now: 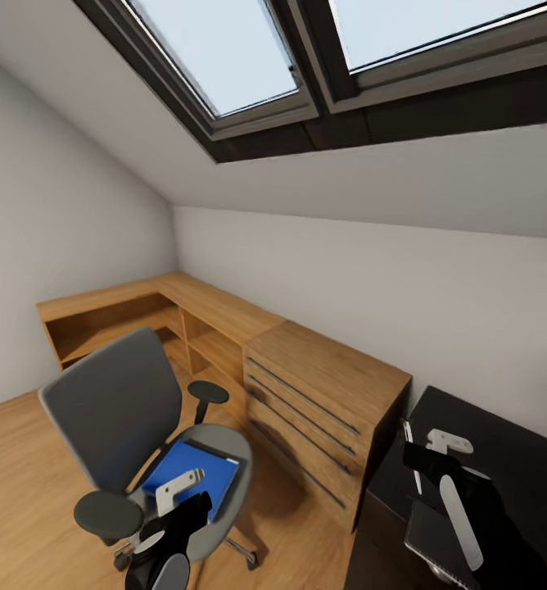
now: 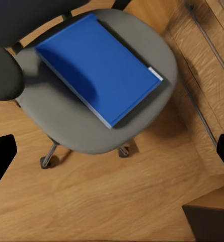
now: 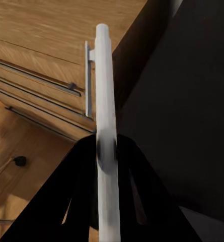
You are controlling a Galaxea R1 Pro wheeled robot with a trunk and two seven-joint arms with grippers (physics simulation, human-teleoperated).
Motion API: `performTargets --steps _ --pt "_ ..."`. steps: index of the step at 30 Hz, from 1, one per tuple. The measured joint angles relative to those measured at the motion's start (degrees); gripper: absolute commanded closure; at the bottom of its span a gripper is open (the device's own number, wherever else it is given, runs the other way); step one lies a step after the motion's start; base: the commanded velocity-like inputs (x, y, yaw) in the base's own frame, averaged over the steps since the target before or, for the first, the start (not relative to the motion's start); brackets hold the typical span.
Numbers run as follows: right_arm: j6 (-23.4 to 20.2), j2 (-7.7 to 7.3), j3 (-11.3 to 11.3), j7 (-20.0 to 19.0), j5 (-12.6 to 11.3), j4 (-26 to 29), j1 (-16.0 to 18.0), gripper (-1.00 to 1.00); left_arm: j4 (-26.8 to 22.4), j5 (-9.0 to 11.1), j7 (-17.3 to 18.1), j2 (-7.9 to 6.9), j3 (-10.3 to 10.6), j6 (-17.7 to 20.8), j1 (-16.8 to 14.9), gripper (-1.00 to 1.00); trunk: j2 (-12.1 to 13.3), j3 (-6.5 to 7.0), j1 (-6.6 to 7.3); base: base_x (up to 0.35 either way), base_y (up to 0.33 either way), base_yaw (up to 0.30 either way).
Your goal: In the bedroom, organize the workspace by keeping the computer under the desk, ensuring the monitor is on the desk, placing the keyboard on the desk next to the monitor, placing the mouse on the desk next to the keyboard, moving the folder from the swivel chair onto the desk next to the mouse, stacking the notebook on top of the folder with the pen on top of the notebook, and positioning the swivel chair next to the desk.
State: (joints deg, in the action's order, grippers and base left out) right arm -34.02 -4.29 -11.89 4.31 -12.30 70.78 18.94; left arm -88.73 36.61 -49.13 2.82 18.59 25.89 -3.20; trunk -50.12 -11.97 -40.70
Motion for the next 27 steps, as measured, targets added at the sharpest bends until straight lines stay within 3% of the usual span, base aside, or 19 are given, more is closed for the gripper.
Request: performTargets --steps 6,16,19,23,24,27 --pt "0.31 -0.01 0.0 -0.02 0.06 -0.06 0.0 1.0 0.14 -0.01 0.01 0.0 0.0 -0.03 0.0 -1.0 0.0 0.0 0.0 0.0 0.0 -0.243" --pt "3.35 0.0 -0.02 0.1 -0.11 -2.44 0.1 1.0 0.48 0.06 -0.17 0.0 0.55 -0.08 0.0 -1.0 0.0 0.0 0.0 0.0 0.0 -0.014" --pt "4.53 0.0 -2.16 2.57 -0.35 -6.25 2.31 1.0 0.9 0.06 -0.33 0.0 1.57 -0.09 0.0 -1.0 0.0 0.0 0.0 0.0 0.0 0.0" --pt "4.8 0.07 -3.11 6.49 -3.55 -9.74 7.51 1.0 1.24 0.08 -0.3 0.0 1.76 -0.09 0.0 -1.0 0.0 0.0 0.0 0.0 0.0 0.0" --pt "6.17 0.01 -3.31 9.72 -8.44 -14.94 11.16 1.0 1.33 0.07 -0.3 0.0 1.81 -0.1 0.0 -1.0 0.01 0.01 -0.01 0.0 0.0 0.0" --pt "9.06 -0.01 -3.38 11.53 -12.39 -19.2 13.74 1.0 1.34 0.02 -0.29 0.0 1.78 -0.09 0.0 -1.0 0.0 0.0 0.0 0.0 0.0 0.0"
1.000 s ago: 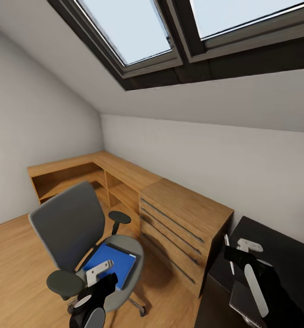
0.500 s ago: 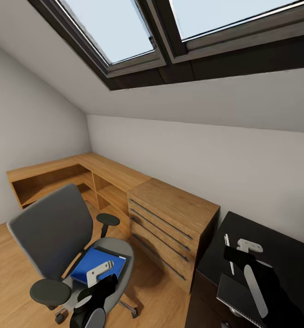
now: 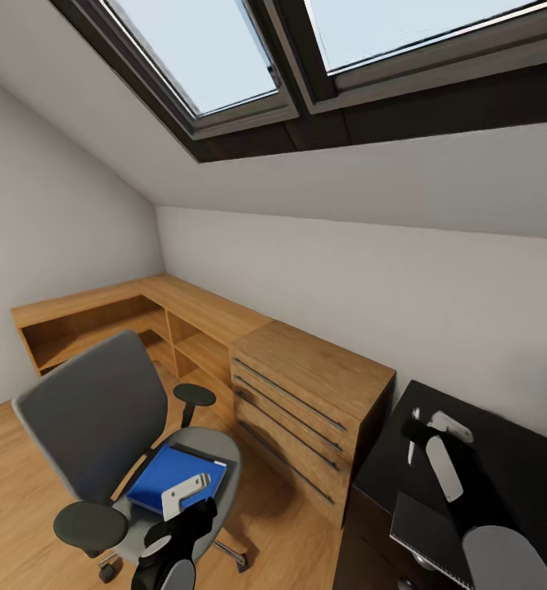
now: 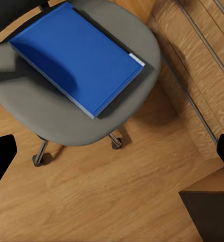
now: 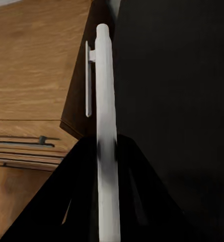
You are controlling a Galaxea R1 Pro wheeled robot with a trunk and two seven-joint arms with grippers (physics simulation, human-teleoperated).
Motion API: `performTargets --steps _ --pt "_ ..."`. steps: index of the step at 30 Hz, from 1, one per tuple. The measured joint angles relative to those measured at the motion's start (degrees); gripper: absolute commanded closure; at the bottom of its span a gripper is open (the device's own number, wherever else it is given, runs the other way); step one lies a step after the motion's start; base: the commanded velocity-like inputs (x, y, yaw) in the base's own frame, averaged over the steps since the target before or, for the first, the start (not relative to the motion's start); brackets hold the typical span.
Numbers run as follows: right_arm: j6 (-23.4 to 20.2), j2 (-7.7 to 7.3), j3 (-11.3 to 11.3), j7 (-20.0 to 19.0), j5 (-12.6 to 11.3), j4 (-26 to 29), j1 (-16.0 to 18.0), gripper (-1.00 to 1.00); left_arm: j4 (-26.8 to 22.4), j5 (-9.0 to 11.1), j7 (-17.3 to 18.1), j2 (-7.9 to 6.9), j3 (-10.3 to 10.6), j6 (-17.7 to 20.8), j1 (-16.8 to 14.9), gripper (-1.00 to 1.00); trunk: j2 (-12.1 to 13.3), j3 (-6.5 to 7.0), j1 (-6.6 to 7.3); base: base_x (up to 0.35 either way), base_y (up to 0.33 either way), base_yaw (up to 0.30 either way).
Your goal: In the bedroom, organize the workspace by keeping the computer under the desk, ensuring the monitor is on the desk, placing the keyboard on the desk next to the monitor, placing the mouse on the desk next to the keyboard, moving the folder from the swivel chair onto the desk next to the mouse, stacking the notebook on top of the folder with the pen on top of the notebook, and positioning the swivel chair next to the desk.
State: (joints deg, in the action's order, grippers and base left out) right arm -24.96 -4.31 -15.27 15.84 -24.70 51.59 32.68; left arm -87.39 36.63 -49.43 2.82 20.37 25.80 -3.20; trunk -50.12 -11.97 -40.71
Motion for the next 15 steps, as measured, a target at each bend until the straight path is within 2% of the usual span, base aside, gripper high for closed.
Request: performTargets --steps 3,4,8,11,12,15 --pt "4.08 0.0 -0.02 0.99 -3.37 -2.84 1.34 1.0 0.01 -0.02 0.0 0.0 0.0 0.0 0.0 -1.0 0.0 0.0 0.0 0.0 0.0 0.0" --pt "4.73 0.0 -0.02 1.09 -3.81 -3.14 1.48 1.0 0.01 0.0 0.0 0.0 0.0 0.0 0.0 -1.0 0.0 0.0 0.0 0.0 0.0 0.0" --pt "6.22 0.01 -0.06 1.33 -4.84 -4.08 1.79 1.0 0.01 0.04 0.0 -0.03 0.0 0.0 0.0 -1.0 0.0 0.0 0.0 0.0 0.0 0.0" --pt "7.21 0.02 0.0 1.35 -5.32 -7.02 1.94 1.0 0.06 0.04 0.0 -0.01 0.03 0.0 0.0 -1.0 0.0 0.0 0.0 0.0 0.0 0.0" --pt "9.43 0.05 0.11 1.36 -5.48 -10.35 1.96 1.0 0.31 0.01 -0.02 0.04 0.24 -0.05 0.0 -1.0 0.0 -0.01 0.0 0.0 0.0 0.0" --pt "13.66 0.18 0.25 1.42 -5.57 -13.44 1.99 1.0 0.7 -0.02 -0.07 0.05 1.55 -0.13 0.0 -1.0 0.0 0.0 0.0 0.006 0.0 0.0"
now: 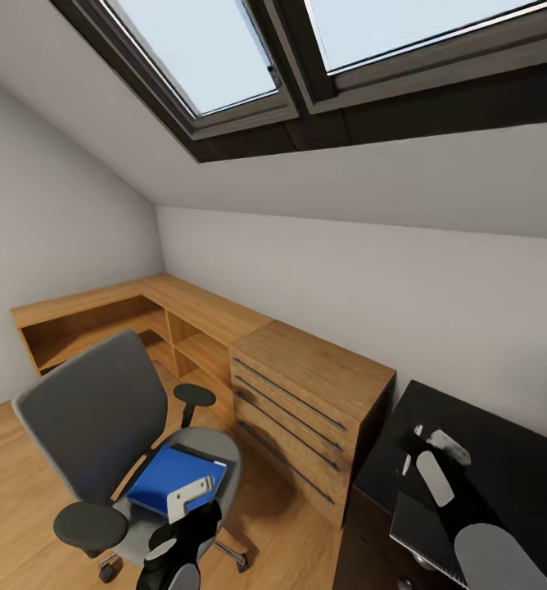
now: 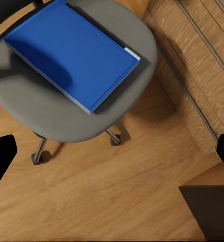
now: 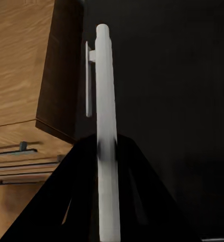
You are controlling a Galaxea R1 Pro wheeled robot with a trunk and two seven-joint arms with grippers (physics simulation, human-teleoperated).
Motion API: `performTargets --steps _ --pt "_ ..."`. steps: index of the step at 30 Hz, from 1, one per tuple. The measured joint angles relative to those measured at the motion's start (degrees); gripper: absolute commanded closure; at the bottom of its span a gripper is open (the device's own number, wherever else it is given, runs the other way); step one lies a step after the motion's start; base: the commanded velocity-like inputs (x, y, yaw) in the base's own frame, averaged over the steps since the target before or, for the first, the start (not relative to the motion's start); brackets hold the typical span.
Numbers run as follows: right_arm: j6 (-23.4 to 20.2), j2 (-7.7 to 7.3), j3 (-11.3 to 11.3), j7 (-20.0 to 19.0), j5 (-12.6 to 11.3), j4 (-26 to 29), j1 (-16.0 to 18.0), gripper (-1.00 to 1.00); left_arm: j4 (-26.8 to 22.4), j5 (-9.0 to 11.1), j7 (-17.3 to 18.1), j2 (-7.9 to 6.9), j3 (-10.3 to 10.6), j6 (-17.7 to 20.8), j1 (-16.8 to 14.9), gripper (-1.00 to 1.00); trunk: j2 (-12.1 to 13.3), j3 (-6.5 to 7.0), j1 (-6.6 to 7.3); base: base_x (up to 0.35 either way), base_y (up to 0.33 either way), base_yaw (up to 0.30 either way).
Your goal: In the bedroom, organize the workspace by keeping the computer under the desk, ensuring the monitor is on the desk, placing the keyboard on the desk next to the monitor, placing the mouse on the desk next to the keyboard, moving the folder from the swivel chair onto the desk next to the mouse, stacking the notebook on top of the folder with the pen on top of the notebook, and positioning the swivel chair next to the desk.
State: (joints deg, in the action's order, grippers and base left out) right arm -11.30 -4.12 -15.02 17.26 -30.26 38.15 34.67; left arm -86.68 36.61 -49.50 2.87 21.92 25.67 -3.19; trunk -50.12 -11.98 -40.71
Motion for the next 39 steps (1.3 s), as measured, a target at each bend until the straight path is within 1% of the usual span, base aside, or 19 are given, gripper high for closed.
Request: performTargets --steps 1,5,12,14,15,19,27,39 --pt "5.44 1.14 0.13 0.07 0.0 -2.1 0.0 1.0 0.28 -0.04 -0.13 -0.05 1.88 -0.56 0.0 -1.0 0.0 0.0 0.0 0.038 0.0 0.0" --pt "8.0 1.92 0.18 0.1 0.22 -3.2 0.01 1.0 0.38 -0.12 -0.19 -0.12 2.59 -1.75 0.0 -1.0 -0.01 0.0 0.02 0.176 0.0 0.0" --pt "9.66 2.08 0.19 0.13 0.47 -6.56 0.07 1.0 0.37 -0.14 -0.21 -0.14 2.75 -2.04 0.0 -1.0 -0.01 0.0 0.0 0.103 0.0 0.0" --pt "11.12 2.11 0.15 0.17 0.59 -7.3 0.08 1.0 0.37 -0.1 -0.21 -0.14 2.78 -2.06 0.0 -1.0 -0.01 0.0 0.0 0.019 0.0 0.0" --pt "12.66 2.31 0.11 0.21 0.67 -7.86 0.09 1.0 0.36 -0.08 -0.2 -0.14 2.8 -2.08 0.0 -1.0 0.0 0.0 0.0 0.007 0.0 0.0" --pt "13.28 2.61 0.13 0.23 0.7 -8.14 0.09 1.0 0.37 -0.07 -0.2 -0.14 2.81 -2.08 0.0 -1.0 0.0 0.0 0.0 0.012 0.0 0.0" --pt "14.68 2.8 0.19 0.28 0.75 -9.78 0.15 1.0 0.36 -0.14 -0.24 -0.09 2.91 -2.09 0.0 -1.0 -0.01 0.0 0.02 0.214 0.05 0.0" --pt "15.71 2.75 0.2 0.32 0.88 -10.11 0.25 1.0 -0.49 -0.09 -0.13 -0.03 2.9 -2.07 0.0 -1.0 0.0 0.0 0.0 0.034 0.007 0.0"
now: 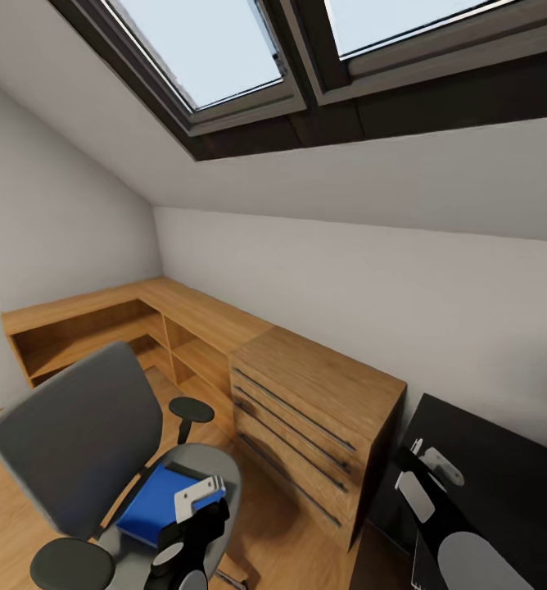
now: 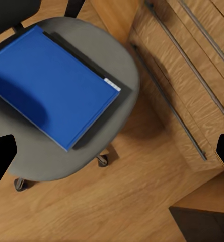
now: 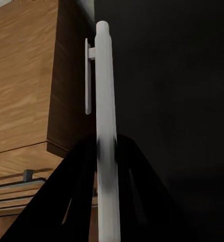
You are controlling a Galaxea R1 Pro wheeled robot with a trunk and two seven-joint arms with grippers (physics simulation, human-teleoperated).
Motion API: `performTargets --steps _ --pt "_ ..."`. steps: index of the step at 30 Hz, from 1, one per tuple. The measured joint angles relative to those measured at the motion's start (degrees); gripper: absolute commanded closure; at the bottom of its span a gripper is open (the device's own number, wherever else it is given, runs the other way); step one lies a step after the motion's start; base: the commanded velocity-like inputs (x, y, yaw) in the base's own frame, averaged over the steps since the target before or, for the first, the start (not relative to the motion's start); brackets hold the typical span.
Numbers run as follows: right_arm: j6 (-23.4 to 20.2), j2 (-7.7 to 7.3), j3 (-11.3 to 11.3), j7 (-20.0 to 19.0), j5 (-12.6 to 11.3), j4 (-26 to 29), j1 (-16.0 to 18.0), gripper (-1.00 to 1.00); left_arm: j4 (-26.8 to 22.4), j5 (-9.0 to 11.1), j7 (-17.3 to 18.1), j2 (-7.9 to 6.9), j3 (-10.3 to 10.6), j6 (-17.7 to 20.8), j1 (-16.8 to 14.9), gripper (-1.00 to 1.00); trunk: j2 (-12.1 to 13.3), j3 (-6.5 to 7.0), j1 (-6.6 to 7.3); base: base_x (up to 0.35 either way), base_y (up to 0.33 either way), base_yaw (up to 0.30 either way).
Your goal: In the bedroom, organize the workspace by keeping the computer under the desk, ensuring the monitor is on the desk, placing the keyboard on the desk next to the monitor, placing the mouse on the desk next to the keyboard, moving the folder from the swivel chair onto the desk next to the mouse, stacking the notebook on top of the folder with the pen on top of the notebook, and positioning the swivel chair next to the desk.
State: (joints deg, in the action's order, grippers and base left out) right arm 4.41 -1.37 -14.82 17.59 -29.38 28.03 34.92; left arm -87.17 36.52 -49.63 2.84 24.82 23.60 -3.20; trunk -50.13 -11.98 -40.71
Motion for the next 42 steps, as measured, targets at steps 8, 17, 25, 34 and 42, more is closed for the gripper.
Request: performTargets --steps 8,17,25,34,42 --pt "0.03 -0.1 0.01 0.06 0.11 -1.45 0.18 1.0 -0.96 0.04 -1.53 0.14 -0.05 -0.03 0.0 -1.0 -1.99 -0.89 -1.09 0.001 0.0 0.0" --pt "0.05 -0.2 0.02 0.46 0.41 -2.47 0.6 1.0 -1.0 0.05 -2.82 0.15 -0.05 -0.05 0.0 -1.0 -5.61 -2.51 -3.07 0.0 0.0 0.0" --pt "-0.11 -0.21 0.03 4.51 3.96 -2.44 0.69 1.0 -1.0 0.06 -2.94 0.13 -0.08 -0.05 0.0 -1.0 -8.82 -3.95 -4.83 0.0 0.0 0.0" --pt "-0.13 -0.21 0.03 5.16 4.76 -2.43 0.71 1.0 -0.91 0.12 -2.98 0.15 -0.09 -0.05 0.0 -1.0 -12.43 -5.57 -6.81 0.0 0.0 0.0" --pt "-0.13 -0.19 0.03 5.19 4.78 -2.5 0.7 1.0 -0.83 0.13 -2.98 0.14 -0.09 -0.05 0.0 -1.0 -15.64 -7.01 -8.57 0.0 0.0 0.0"
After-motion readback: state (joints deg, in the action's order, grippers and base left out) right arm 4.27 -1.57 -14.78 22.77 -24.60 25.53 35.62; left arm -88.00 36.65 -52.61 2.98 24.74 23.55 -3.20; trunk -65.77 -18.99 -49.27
